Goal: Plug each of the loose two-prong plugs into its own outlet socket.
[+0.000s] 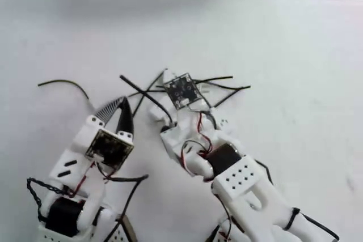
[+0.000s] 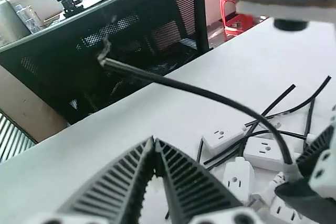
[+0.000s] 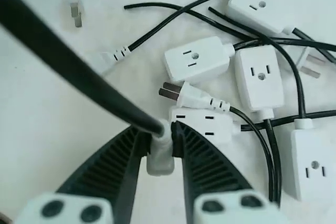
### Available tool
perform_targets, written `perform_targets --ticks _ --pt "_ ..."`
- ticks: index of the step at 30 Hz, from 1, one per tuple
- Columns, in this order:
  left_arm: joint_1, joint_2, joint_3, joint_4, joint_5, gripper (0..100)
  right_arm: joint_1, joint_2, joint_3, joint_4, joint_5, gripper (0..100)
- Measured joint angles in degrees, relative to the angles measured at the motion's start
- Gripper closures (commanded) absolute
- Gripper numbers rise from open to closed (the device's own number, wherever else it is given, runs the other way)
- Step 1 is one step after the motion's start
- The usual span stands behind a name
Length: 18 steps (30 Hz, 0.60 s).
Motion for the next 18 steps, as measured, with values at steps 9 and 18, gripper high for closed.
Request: perform_targets --ticks 9,18 --pt "0.79 0.44 2.46 -5.45 0.0 98 -8.7 -13.27 1.05 6.07 1.58 98.1" --pt "17.85 -0.18 -5.45 2.46 -6.95 98 -10.46 -14.95 2.02 6.07 3.43 98.1"
